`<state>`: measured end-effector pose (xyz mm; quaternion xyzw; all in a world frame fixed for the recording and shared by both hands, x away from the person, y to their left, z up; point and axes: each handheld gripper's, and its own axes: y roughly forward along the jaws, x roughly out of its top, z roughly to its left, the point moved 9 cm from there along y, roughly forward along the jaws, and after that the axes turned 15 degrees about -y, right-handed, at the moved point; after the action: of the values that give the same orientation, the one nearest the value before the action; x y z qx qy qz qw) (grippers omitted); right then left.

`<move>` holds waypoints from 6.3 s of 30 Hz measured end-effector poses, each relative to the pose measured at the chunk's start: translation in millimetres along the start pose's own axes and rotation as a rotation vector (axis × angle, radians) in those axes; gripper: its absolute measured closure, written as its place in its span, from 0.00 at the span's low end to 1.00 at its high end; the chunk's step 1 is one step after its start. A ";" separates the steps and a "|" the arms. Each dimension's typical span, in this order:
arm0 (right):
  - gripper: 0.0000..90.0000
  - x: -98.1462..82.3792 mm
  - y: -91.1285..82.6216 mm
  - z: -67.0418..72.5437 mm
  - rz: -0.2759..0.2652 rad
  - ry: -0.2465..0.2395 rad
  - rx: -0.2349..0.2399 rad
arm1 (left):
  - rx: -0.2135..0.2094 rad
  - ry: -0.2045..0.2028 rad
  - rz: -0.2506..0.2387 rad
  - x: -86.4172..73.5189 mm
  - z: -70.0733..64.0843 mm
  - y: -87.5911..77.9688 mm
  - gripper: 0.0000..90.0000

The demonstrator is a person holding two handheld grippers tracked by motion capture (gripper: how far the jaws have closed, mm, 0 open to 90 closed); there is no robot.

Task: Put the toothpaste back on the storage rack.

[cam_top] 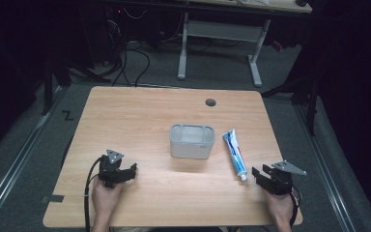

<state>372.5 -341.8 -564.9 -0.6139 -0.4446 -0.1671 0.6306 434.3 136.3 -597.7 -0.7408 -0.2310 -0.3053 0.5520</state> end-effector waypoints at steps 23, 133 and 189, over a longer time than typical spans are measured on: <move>0.54 71.2 28.2 27.8 0.068 -0.168 0.062 | -0.001 0.000 0.000 0.0 0.0 0.0 0.24; 0.83 119.5 79.5 16.3 0.313 -0.153 0.210 | -0.002 -0.001 0.000 0.4 -0.3 0.4 0.25; 0.82 217.7 -1.5 52.5 -0.157 -0.206 0.365 | -0.004 0.000 -0.003 0.3 -0.3 -0.1 0.27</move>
<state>472.2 -220.7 -405.0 -0.4667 -0.5761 -0.0688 0.6675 434.4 136.0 -597.3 -0.7415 -0.2316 -0.3063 0.5502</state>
